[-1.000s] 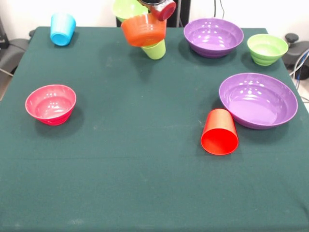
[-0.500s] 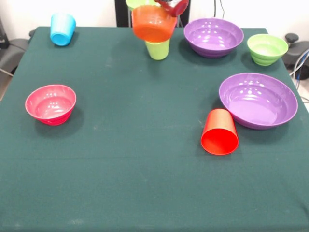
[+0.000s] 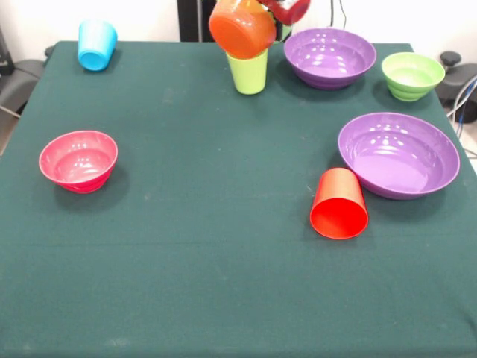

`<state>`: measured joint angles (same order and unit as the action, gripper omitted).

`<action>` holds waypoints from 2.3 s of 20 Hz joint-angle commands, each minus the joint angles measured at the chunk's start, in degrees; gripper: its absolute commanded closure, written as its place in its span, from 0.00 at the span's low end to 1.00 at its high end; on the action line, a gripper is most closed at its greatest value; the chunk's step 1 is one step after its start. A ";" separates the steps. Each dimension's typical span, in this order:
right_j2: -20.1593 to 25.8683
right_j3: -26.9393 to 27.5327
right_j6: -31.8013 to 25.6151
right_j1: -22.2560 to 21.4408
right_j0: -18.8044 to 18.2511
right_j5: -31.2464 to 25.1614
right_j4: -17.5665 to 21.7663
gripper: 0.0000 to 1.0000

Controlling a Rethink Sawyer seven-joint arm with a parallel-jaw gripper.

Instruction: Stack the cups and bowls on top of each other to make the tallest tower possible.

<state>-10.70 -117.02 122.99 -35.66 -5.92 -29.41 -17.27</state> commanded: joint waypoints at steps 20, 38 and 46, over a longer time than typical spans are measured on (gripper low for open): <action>5.24 -1.73 9.38 1.47 1.52 5.08 -4.51 1.00; 3.33 -5.74 10.54 -6.99 3.30 -4.47 -4.25 1.00; 1.58 -9.49 10.53 -15.66 4.54 -13.57 -3.49 1.00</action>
<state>-11.09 -121.75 123.00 -46.07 -2.76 -35.00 -19.58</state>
